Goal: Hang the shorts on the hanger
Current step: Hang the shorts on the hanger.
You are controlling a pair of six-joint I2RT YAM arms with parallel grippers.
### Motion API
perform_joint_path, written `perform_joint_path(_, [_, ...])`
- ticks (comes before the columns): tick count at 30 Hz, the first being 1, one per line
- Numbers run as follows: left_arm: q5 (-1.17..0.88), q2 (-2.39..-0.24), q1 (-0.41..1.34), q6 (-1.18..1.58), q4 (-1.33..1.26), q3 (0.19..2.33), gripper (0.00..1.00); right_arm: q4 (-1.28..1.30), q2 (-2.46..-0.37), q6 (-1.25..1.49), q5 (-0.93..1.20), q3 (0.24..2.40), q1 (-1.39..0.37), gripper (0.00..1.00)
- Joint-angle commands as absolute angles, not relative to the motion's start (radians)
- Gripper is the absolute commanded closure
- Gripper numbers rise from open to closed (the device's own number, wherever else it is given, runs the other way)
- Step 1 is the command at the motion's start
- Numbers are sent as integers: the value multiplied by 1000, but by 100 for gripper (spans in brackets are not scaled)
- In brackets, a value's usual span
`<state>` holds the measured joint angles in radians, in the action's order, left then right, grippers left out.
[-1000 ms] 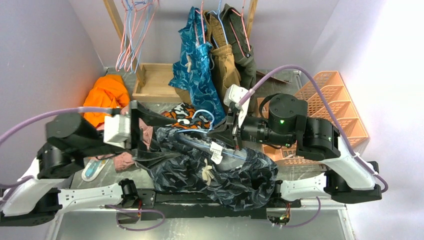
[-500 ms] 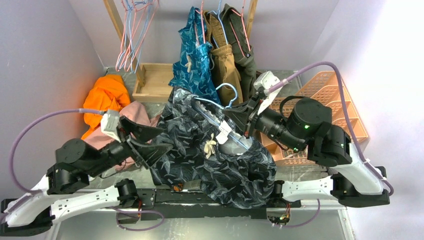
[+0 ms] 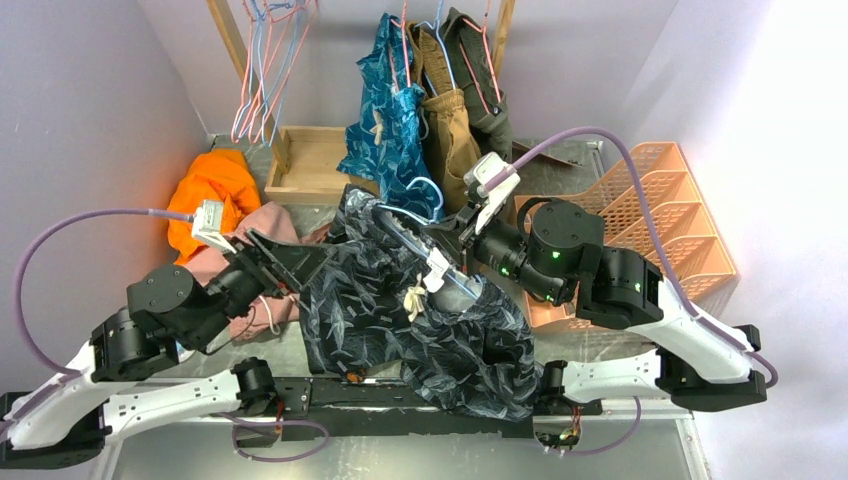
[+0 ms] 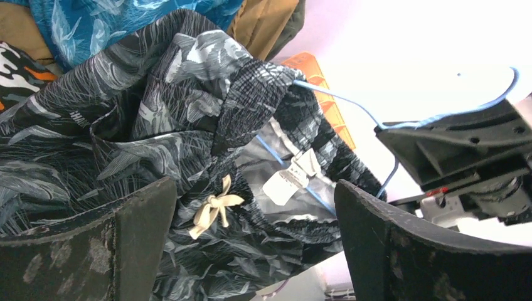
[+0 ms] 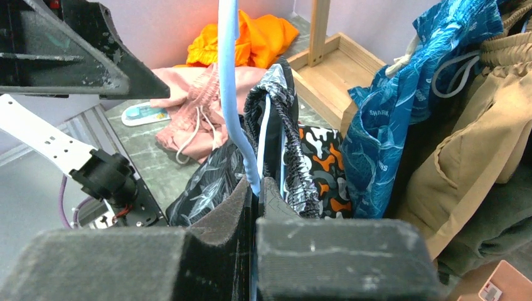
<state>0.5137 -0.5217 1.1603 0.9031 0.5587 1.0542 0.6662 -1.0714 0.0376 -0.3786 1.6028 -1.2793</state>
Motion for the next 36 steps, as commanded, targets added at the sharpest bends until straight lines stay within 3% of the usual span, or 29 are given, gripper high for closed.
perform_joint_path(1, [573, -626, 1155, 991, 648, 1116, 2, 579, -1053, 55, -390, 1587, -1280, 100])
perform_joint_path(9, [589, -807, 1155, 1034, 674, 1179, 11, 544, -1066, 75, -384, 1574, -1280, 100])
perform_joint_path(18, [692, -935, 1155, 1090, 786, 1300, 9, 534, -1067, 105, -362, 1558, -1281, 100])
perform_joint_path(22, [727, -963, 1155, 1118, 825, 1325, 13, 524, -1056, 115, -351, 1539, -1281, 100])
perform_joint_path(32, [746, -1012, 1155, 1089, 826, 1357, 41, 516, -1048, 127, -329, 1516, -1281, 100])
perform_joint_path(36, [744, -1021, 1155, 1079, 835, 1366, 61, 520, -1040, 132, -329, 1513, -1281, 100])
